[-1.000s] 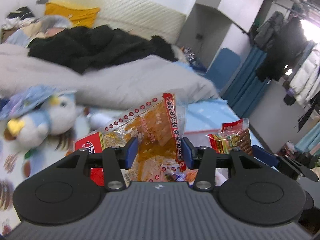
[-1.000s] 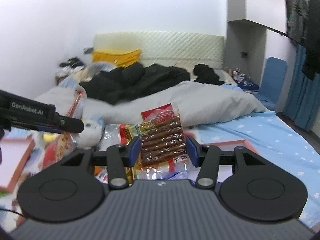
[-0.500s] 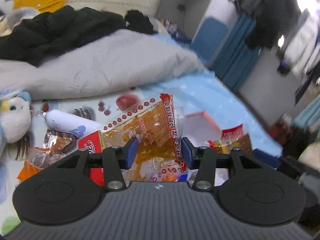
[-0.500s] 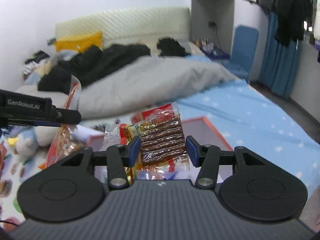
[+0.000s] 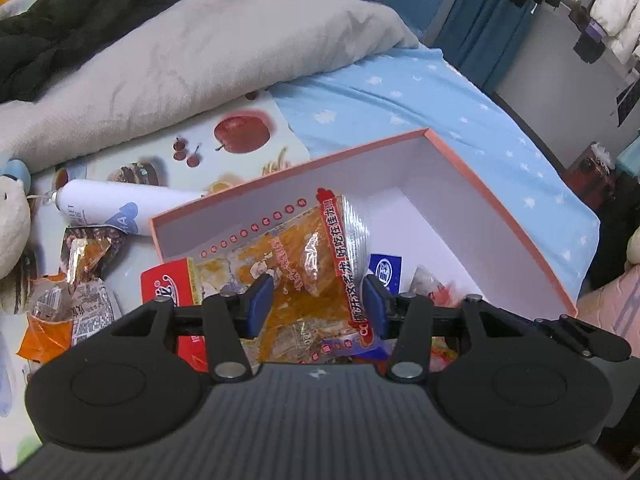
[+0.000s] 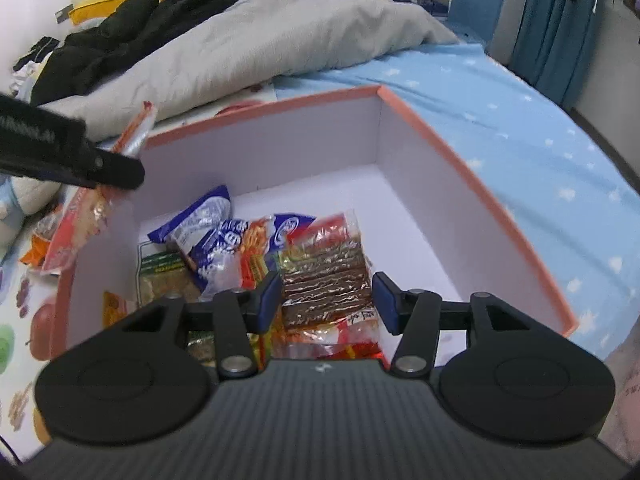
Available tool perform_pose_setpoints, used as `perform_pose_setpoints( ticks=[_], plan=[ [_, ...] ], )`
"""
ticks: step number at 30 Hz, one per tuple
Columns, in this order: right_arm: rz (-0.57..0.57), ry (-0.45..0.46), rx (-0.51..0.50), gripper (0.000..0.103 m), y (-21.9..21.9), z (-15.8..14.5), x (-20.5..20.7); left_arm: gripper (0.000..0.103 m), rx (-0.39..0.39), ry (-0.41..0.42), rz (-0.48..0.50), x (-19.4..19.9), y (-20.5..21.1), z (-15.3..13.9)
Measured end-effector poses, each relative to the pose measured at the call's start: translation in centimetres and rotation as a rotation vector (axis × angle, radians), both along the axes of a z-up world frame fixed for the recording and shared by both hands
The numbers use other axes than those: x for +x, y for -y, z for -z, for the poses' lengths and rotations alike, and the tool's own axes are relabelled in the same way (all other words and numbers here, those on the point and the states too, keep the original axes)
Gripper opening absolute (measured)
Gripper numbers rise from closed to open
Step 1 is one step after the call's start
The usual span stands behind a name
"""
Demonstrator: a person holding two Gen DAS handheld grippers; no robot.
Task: Organize snacks
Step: 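Open both grippers to drop the snacks into the pink box, then withdraw both tools from the pink box back toward the snack pile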
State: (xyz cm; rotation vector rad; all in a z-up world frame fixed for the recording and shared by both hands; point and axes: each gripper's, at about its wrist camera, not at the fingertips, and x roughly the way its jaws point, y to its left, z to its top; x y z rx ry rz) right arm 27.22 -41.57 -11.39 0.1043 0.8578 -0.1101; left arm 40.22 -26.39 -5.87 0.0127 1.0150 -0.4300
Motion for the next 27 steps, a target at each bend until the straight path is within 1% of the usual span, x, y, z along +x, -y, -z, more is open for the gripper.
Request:
perform_pose_setpoints(
  ticks=[1,2,3,4,5,7,10,14,16,22,24,27],
  plan=[
    [0.004,-0.001,0.006,0.058,0.1,0.1,0.0,0.058,0.001,-0.003,0.002,-0.1,-0.1,0.0],
    [0.012,0.000,0.008,0.063,0.2,0.0,0.0,0.065,0.001,-0.008,-0.002,-0.1,-0.2,0.1],
    [0.020,0.007,0.011,0.073,0.4,-0.1,0.0,0.072,0.003,-0.010,-0.007,-0.1,-0.2,0.1],
    [0.025,0.017,0.016,0.080,0.5,-0.3,-0.1,0.076,0.007,-0.008,-0.012,-0.1,-0.4,0.1],
    [0.027,0.023,0.024,0.081,0.7,-0.5,-0.3,0.077,0.007,-0.003,-0.014,-0.2,-0.5,0.0],
    [0.029,0.034,0.032,0.081,0.9,-0.9,-0.1,0.077,-0.001,0.002,-0.016,-0.3,-0.9,-0.3],
    [0.028,0.075,0.021,0.081,0.8,-2.2,-1.0,0.077,-0.021,0.026,-0.019,-0.8,-1.5,-1.4],
    [0.028,0.152,0.033,0.081,0.5,-4.8,-1.8,0.077,-0.034,0.096,-0.021,-2.1,-2.7,-3.5],
    [0.032,0.193,0.028,0.081,0.2,-6.0,-2.3,0.077,-0.053,0.131,-0.028,-2.8,-3.5,-4.7],
    [-0.003,0.295,0.035,0.081,-1.7,-9.1,-4.2,0.077,-0.107,0.210,-0.055,-4.9,-6.8,-7.5],
    [-0.017,0.319,0.046,0.081,-2.3,-9.9,-4.6,0.077,-0.109,0.242,-0.061,-5.8,-7.6,-8.3],
    [-0.051,0.342,0.027,0.081,-3.6,-11.0,-5.1,0.077,-0.111,0.292,-0.066,-7.4,-8.9,-9.5]
  ],
)
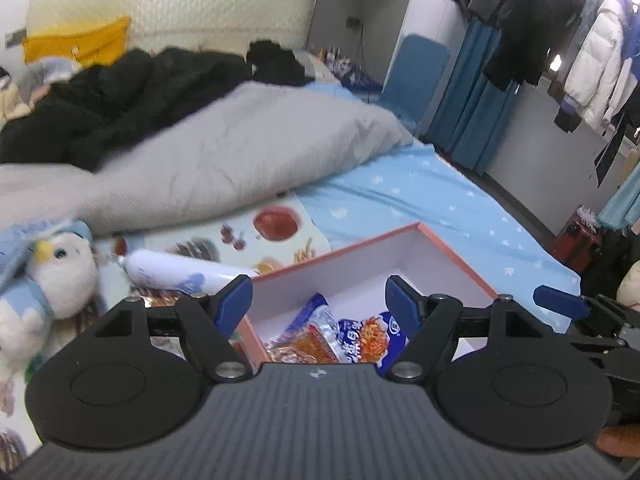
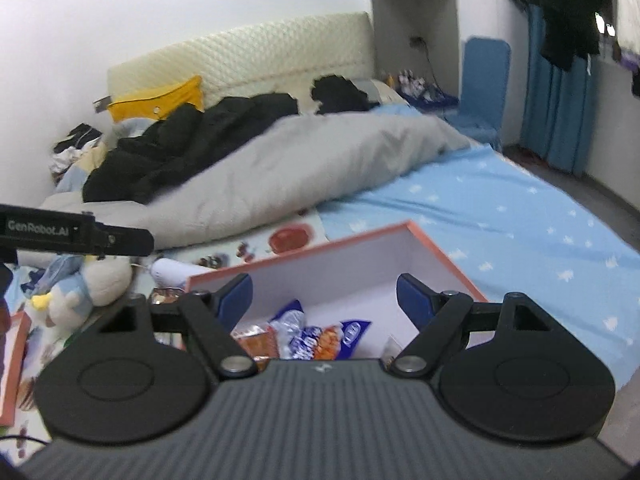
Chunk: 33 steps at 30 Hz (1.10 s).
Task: Organize snacks
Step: 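Withdraw both tools from the pink box back toward the snack pile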
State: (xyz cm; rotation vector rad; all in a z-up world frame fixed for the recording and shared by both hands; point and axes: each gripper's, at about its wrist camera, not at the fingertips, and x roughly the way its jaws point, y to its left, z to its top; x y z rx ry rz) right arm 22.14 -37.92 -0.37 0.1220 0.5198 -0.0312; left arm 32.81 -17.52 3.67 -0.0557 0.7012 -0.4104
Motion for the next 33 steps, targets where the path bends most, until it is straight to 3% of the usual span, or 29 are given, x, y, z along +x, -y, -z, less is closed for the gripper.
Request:
perform_pose_setpoints(
  ticks=[9,18,33],
  plan=[
    [-0.063,0.092,0.046,0.081,-3.7,-0.9,-1.9,0.078,0.025,0.110,-0.028,-6.1,-4.2,-1.1],
    [-0.120,0.082,0.040,0.081,-7.1,1.1,-3.2,0.081,0.042,0.168,-0.122,-10.6,-9.7,0.2],
    [-0.175,0.091,0.047,0.081,-10.6,2.8,-8.0,0.084,0.036,0.159,-0.193,-15.8,-15.5,1.7]
  ],
)
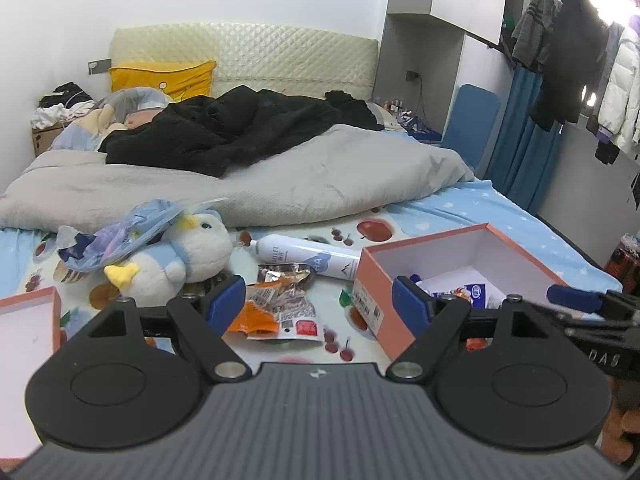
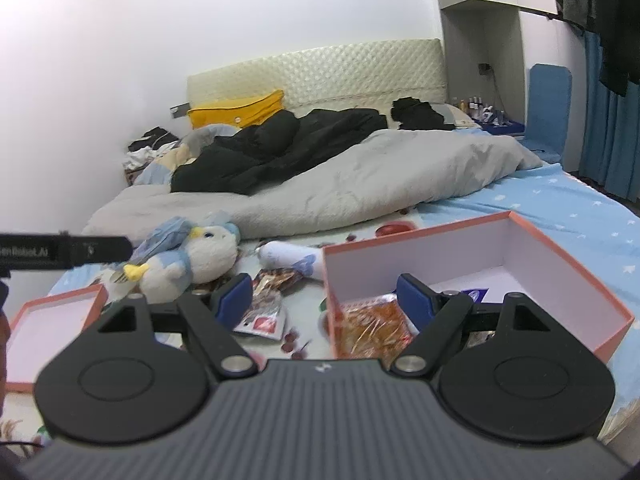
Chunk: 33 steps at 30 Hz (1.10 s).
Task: Organize snacks
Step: 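Withdraw both tools from the pink box back toward the snack pile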
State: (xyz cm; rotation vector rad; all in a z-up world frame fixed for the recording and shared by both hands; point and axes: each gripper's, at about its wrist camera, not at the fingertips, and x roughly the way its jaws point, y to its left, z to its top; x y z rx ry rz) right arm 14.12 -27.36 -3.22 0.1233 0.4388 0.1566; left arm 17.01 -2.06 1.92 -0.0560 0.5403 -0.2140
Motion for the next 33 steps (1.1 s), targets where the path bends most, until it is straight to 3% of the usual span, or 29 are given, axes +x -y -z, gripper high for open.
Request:
perform_pose_setpoints(
  ticks=[10,13,19,33],
  plan=[
    [-0.085,-0.013,0.034,0.081,-4.0,2.1,-4.4,0.085,0.017,-0.021,-0.009,-4.1,-1.1,1.5],
    [-0.121,-0.014,0.031,0.081,-4.7,2.3,-5.4,0.085,0.070,-0.013,0.004,-4.1,-1.5,0.9],
    [-0.154,-0.014,-0.010,0.081,-5.6,1.9,-6.2,0.088,0.097,0.027,0.017,-5.7,-1.7,-0.1],
    [-0.161,-0.062,-0.049,0.081,-6.3,4.1,-5.2,0.088,-0.022,-0.106,-0.098,-6.4,-4.5,4.6]
  ],
)
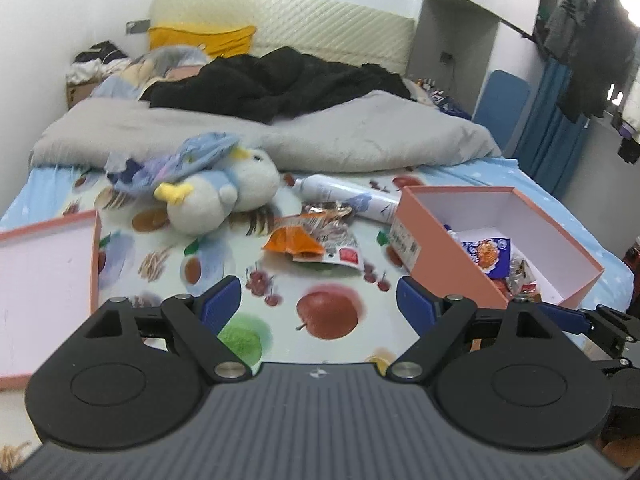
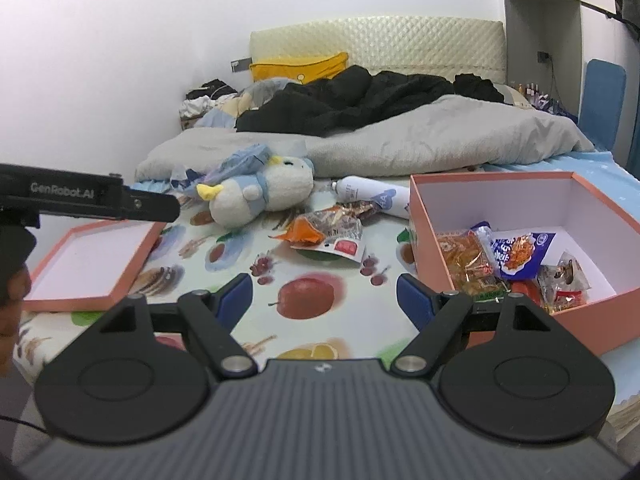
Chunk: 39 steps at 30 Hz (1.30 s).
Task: Organize snacks
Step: 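Withdraw both tools from the pink box back toward the snack pile, then grasp the orange-labelled bread bag with the left gripper while the right grasps the gold foil candy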
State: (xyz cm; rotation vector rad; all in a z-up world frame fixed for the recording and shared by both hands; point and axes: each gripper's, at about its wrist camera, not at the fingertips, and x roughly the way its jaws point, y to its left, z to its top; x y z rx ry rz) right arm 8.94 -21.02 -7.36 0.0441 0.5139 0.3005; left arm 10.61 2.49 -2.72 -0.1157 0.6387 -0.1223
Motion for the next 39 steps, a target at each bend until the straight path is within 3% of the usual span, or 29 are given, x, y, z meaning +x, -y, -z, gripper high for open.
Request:
perform_pose_setpoints(
  ticks=[13,20,32,39],
  plan=[
    [-0.040,0.007,-0.021,0.081,-0.3,1.9,2.3,0.088,-0.008,-0.078,-0.030,2.9,0.0,2.6],
    [0.006,-0.001,-0.039,0.081,-1.0,2.6,4.0,0.088,-0.005,-0.103,0.006,4.8,-0.4,3.6],
    [0.065,-0.023,-0.091,0.081,-1.6,3.4,6.4,0.088,-0.090,-0.098,0.067,8.3,-1.9,5.7],
    [0.020,-0.075,-0.114,0.080,-2.5,5.0,9.0,0.088,-0.128,-0.118,0.065,11.6,-2.4,7.7]
  ],
)
